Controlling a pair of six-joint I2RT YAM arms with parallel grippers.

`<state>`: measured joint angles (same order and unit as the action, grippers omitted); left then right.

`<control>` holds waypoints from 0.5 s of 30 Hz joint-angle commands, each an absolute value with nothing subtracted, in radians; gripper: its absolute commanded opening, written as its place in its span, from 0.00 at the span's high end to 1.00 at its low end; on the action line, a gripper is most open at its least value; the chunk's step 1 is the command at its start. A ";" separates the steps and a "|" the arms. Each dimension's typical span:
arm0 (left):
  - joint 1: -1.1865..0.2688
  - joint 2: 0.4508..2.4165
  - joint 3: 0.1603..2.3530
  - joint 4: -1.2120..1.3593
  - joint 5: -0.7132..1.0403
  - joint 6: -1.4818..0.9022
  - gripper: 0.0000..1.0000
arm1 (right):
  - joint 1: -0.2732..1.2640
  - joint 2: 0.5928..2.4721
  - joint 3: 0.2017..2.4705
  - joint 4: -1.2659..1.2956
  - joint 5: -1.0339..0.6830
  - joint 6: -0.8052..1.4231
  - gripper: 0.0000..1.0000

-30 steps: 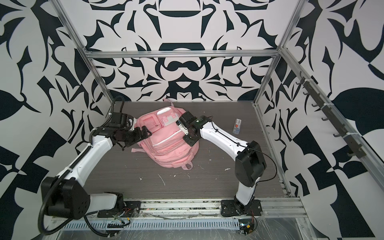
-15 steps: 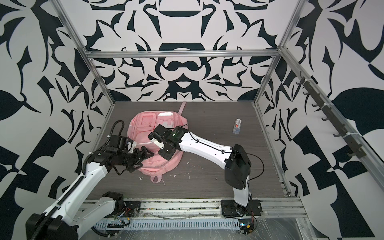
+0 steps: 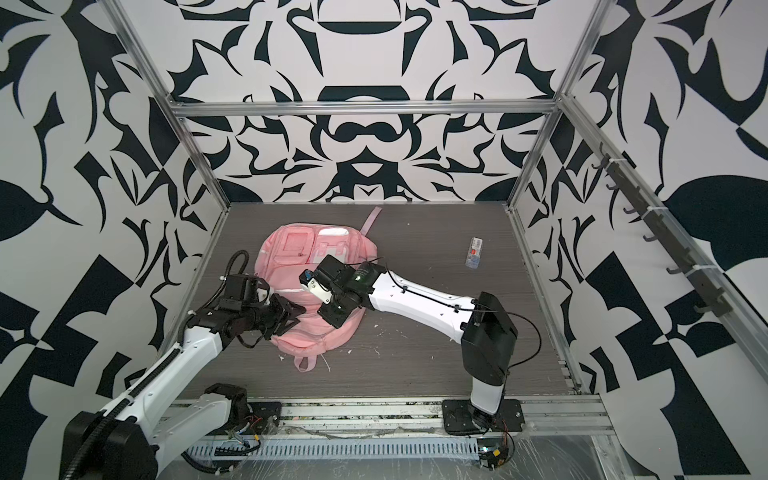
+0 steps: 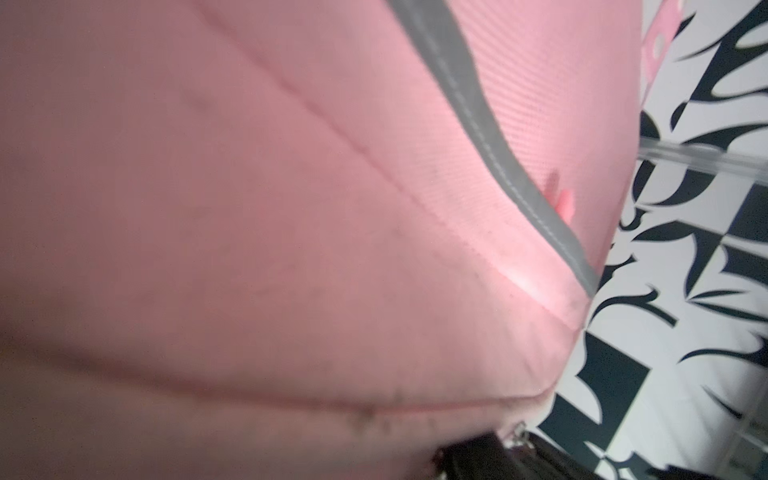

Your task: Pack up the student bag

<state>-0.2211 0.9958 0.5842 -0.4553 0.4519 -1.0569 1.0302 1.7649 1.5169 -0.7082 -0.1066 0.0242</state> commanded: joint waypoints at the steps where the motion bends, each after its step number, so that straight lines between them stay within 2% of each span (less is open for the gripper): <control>1: -0.186 0.982 0.585 -0.477 0.400 -1.035 0.79 | 1.042 1.650 1.497 -0.636 -0.131 0.037 1.00; 3: -0.150 0.966 0.583 -0.478 0.407 -1.027 0.96 | 1.043 1.628 1.471 -0.646 -0.111 0.023 1.00; 4: -0.135 0.964 0.587 -0.485 0.409 -1.018 1.00 | 1.042 1.623 1.462 -0.666 -0.098 0.010 1.00; 8: -0.080 0.978 0.615 -0.531 0.424 -0.959 1.00 | 1.023 1.599 1.415 -0.721 -0.030 -0.033 1.00; 15: -0.029 1.007 0.634 -0.571 0.431 -0.871 1.00 | 0.871 1.634 1.442 -0.769 0.068 -0.096 1.00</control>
<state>-0.0711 0.9905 0.6060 -0.5262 0.5568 -0.9352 0.9524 1.6745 1.4120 -0.6590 -0.0509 -0.0544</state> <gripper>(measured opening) 0.082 0.074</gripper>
